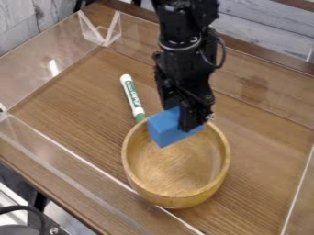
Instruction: Remove the blue block from inside the brown bowl and put it on the table
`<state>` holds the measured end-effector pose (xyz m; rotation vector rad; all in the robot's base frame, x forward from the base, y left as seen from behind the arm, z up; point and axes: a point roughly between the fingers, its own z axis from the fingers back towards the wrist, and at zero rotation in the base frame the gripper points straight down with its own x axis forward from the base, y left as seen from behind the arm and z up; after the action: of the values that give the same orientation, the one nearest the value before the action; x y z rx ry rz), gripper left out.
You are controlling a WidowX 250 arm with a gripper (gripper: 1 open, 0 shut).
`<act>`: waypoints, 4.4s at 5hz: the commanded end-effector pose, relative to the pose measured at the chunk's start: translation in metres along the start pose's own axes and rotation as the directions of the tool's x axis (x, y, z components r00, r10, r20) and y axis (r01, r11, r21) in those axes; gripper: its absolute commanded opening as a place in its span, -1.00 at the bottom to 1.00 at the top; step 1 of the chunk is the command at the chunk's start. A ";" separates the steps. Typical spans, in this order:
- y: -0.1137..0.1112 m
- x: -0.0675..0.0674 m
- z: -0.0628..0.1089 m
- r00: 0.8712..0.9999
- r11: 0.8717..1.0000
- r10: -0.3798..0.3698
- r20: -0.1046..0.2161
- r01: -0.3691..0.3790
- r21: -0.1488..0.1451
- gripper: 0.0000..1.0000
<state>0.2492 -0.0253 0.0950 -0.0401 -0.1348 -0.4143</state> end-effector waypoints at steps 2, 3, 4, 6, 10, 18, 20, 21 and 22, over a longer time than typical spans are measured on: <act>0.010 0.014 0.015 0.998 0.999 -0.016 0.064 0.014 0.030 -1.00; 0.012 0.015 0.016 0.997 0.999 -0.024 0.068 0.022 0.034 -1.00; 0.017 0.015 0.018 0.997 0.998 -0.041 0.068 0.038 0.050 -1.00; 0.024 0.014 0.021 0.996 0.996 -0.061 0.066 0.057 0.068 -1.00; 0.034 0.004 0.025 0.995 0.993 -0.086 0.054 0.081 0.085 -1.00; 0.084 -0.045 0.017 0.991 0.990 -0.117 0.067 0.112 0.082 1.00; 0.085 -0.056 0.008 0.991 0.991 -0.116 0.065 0.111 0.076 1.00; 0.085 -0.059 0.002 0.991 0.991 -0.118 0.063 0.113 0.075 1.00; 0.086 -0.062 -0.004 0.991 0.991 -0.119 0.060 0.115 0.074 1.00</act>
<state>0.2244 0.0735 0.0741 0.0061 -0.1896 -0.5345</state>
